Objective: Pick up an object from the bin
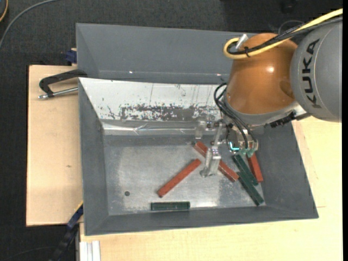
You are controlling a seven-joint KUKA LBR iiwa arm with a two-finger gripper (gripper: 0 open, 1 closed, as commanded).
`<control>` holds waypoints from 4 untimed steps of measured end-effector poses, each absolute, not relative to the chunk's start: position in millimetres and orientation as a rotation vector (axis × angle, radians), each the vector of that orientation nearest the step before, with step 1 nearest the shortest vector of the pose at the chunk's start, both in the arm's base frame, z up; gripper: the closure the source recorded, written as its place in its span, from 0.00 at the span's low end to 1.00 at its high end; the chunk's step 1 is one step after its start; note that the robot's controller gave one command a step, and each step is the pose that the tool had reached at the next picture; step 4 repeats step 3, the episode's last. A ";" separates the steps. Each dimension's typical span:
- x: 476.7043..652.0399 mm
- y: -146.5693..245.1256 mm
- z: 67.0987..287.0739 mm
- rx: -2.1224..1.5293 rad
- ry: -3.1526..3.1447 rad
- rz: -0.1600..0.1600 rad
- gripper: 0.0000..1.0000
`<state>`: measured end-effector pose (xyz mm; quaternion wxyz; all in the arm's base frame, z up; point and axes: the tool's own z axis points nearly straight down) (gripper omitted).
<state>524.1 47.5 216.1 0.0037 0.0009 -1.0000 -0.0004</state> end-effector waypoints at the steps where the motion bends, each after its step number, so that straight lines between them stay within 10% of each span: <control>1: 524.7 84.4 68.7 0.433 -3.106 -0.002 0.00; 2: 526.6 83.9 71.9 0.430 -3.112 -0.002 1.00; 3: 513.4 72.4 212.1 0.521 -3.112 0.000 1.00; 4: 513.4 72.4 212.1 0.521 -3.112 0.000 1.00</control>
Offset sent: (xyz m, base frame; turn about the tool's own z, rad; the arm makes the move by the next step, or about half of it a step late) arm 0.0018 0.0356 -0.1449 -0.2743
